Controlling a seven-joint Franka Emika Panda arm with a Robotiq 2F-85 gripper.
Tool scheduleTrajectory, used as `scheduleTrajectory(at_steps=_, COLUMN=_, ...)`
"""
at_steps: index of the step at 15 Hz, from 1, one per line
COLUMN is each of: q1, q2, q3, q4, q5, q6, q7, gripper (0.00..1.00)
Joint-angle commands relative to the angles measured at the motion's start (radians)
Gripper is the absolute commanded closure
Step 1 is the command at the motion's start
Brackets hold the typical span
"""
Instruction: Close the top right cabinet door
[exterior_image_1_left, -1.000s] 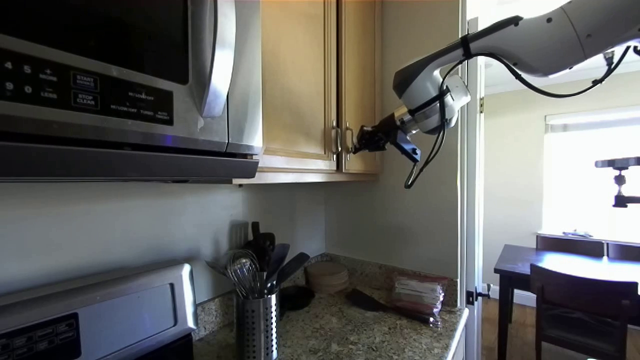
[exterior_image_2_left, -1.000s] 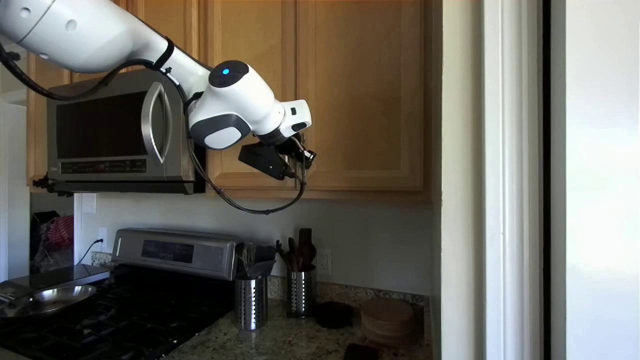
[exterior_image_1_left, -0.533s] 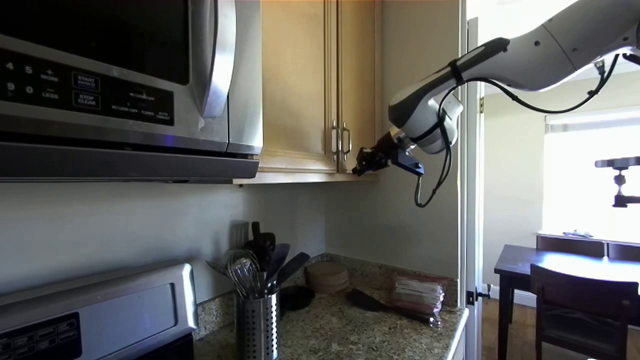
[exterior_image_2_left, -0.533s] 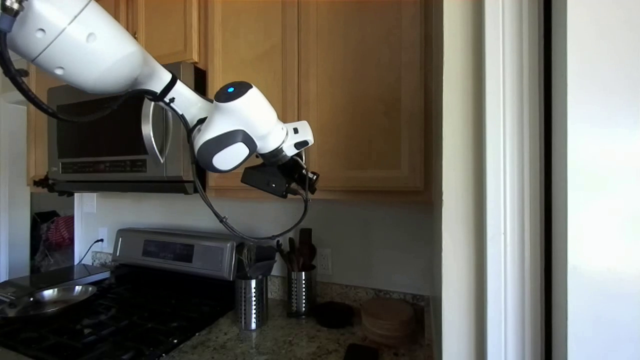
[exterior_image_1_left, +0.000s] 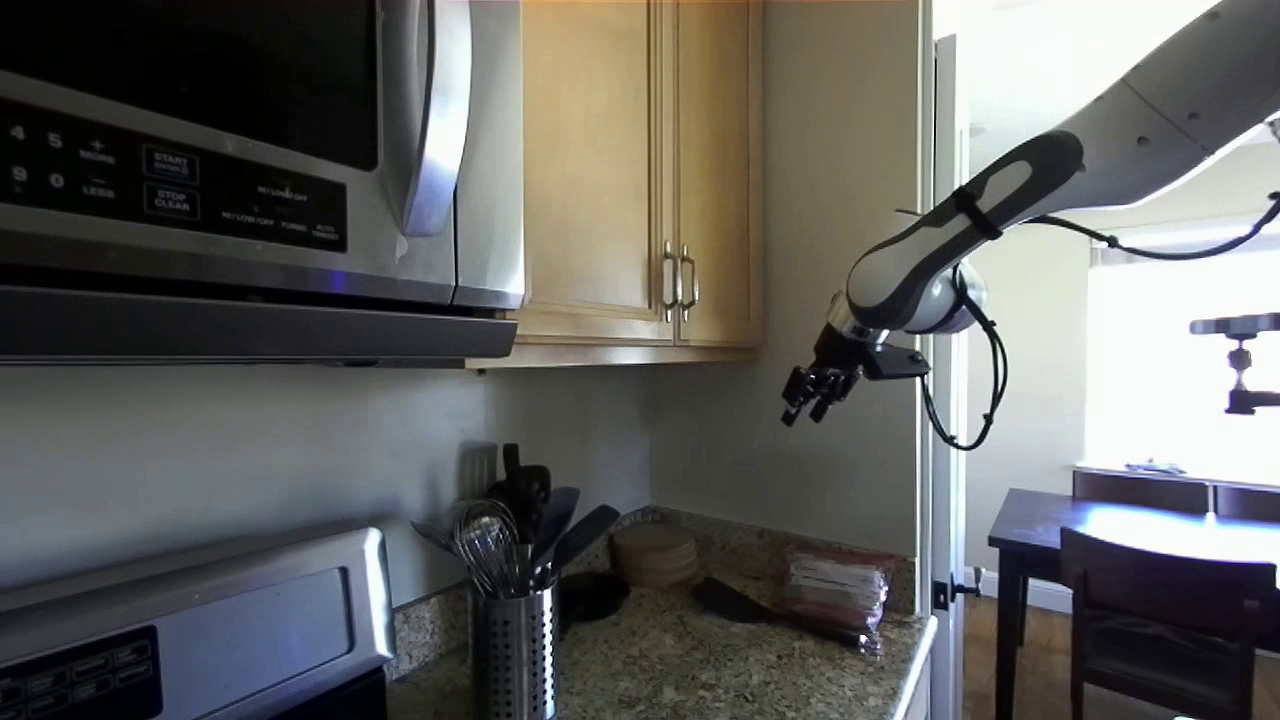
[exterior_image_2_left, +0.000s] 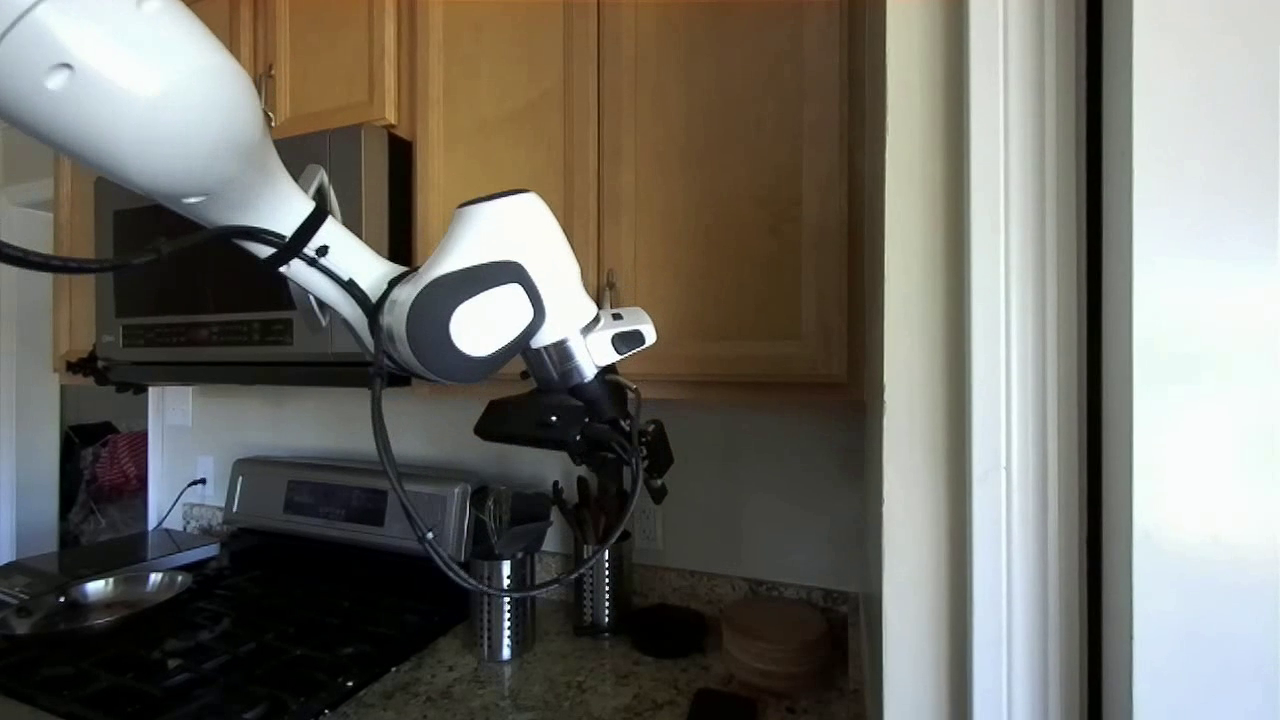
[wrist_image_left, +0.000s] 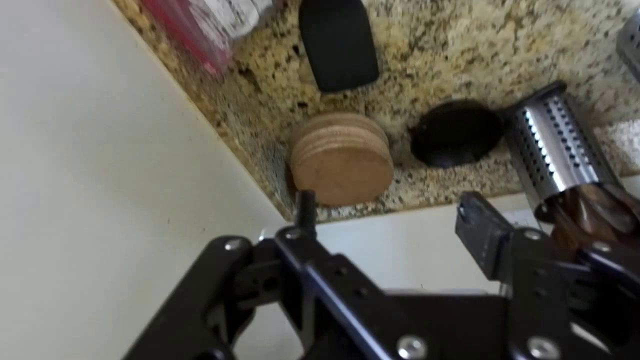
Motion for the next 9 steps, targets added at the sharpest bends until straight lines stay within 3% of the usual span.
scheduleTrajectory(at_steps=1, q1=-0.046, q2=-0.144, q3=0.063, q4=-0.045, q5=-0.086, q6=-0.263, q7=0.067, gripper=0.01)
scheduleTrajectory(at_steps=6, q1=-0.052, q2=-0.204, q3=0.118, q4=-0.009, q5=-0.12, q6=-0.528, q7=0.107, gripper=0.0)
scheduleTrajectory(at_steps=7, q1=-0.034, q2=-0.173, q3=0.097, q4=-0.005, q5=-0.081, q6=-0.467, q7=0.062, gripper=0.0)
scheduleTrajectory(at_steps=9, q1=-0.034, q2=-0.188, q3=0.106, q4=-0.005, q5=-0.092, q6=-0.499, q7=0.077, gripper=0.0)
